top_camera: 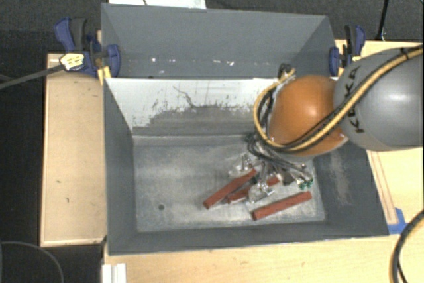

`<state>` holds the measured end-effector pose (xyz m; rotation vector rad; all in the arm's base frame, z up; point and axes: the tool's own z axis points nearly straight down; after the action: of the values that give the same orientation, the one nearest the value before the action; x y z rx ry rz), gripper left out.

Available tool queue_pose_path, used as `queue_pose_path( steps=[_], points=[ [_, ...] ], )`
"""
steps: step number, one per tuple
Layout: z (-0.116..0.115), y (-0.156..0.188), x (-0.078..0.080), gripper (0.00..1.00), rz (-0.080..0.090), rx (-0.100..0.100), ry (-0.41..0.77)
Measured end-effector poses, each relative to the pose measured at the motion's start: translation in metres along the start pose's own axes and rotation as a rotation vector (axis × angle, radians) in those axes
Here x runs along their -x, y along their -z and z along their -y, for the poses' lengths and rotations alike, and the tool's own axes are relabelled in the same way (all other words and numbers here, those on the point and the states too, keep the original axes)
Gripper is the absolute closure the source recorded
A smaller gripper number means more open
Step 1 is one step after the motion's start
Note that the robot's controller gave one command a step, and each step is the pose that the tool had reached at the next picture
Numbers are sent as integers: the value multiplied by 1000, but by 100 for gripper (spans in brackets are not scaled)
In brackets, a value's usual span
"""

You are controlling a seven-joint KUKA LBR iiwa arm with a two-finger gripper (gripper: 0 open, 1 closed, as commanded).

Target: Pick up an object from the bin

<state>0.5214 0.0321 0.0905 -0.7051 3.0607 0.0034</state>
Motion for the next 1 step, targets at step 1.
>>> queue_pose_path(
  steps=[1],
  points=[
    [1,10,0,100,1,-1,-1]
  ],
)
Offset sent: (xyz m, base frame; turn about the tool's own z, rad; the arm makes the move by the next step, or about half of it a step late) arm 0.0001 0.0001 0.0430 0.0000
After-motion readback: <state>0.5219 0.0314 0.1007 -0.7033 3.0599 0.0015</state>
